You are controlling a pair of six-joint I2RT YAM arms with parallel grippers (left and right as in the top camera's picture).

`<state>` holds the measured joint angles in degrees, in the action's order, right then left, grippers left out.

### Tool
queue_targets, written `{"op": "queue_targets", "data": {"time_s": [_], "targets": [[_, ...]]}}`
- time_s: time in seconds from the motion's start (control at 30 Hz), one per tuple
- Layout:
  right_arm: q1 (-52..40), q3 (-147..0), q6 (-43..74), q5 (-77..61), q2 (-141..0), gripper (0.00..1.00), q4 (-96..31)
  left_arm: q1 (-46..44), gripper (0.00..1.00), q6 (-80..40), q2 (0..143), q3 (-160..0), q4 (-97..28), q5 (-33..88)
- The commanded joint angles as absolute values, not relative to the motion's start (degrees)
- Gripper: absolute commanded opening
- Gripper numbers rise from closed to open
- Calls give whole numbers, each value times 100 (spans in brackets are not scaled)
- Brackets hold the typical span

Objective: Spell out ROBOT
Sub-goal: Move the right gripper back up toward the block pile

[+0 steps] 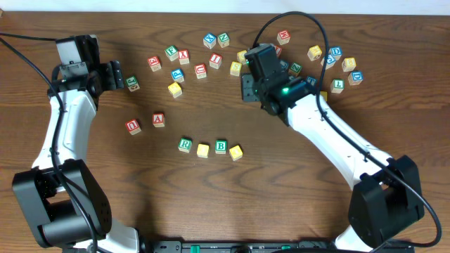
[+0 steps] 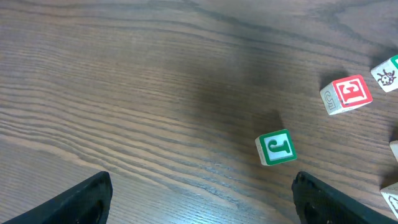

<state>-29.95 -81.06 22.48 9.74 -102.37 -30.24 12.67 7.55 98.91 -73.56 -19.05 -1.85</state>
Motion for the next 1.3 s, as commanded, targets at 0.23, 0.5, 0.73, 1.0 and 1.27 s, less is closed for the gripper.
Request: {"op": "queue_targets", "data": {"time_s": [0.23, 0.5, 0.73, 1.0, 1.27], "targets": [[-2740, -8879, 1658, 1035, -10136, 51, -3107, 1284, 91, 790, 9894, -7330, -1876, -198], [-2648, -9032, 1557, 1037, -10136, 46, -3109, 1284, 91, 790, 9894, -7330, -1874, -200], [-2307, -9032, 1396, 1015, -10138, 47, -3387, 1284, 91, 790, 9894, -7330, -1874, -198], [-1979, -9032, 1210, 908, -10138, 44, -3730, 1284, 91, 790, 9894, -7330, -1872, -198], [-1968, -9030, 1144, 1039, -10138, 45, -3841, 1284, 91, 790, 9894, -7330, -1870, -198]]}}
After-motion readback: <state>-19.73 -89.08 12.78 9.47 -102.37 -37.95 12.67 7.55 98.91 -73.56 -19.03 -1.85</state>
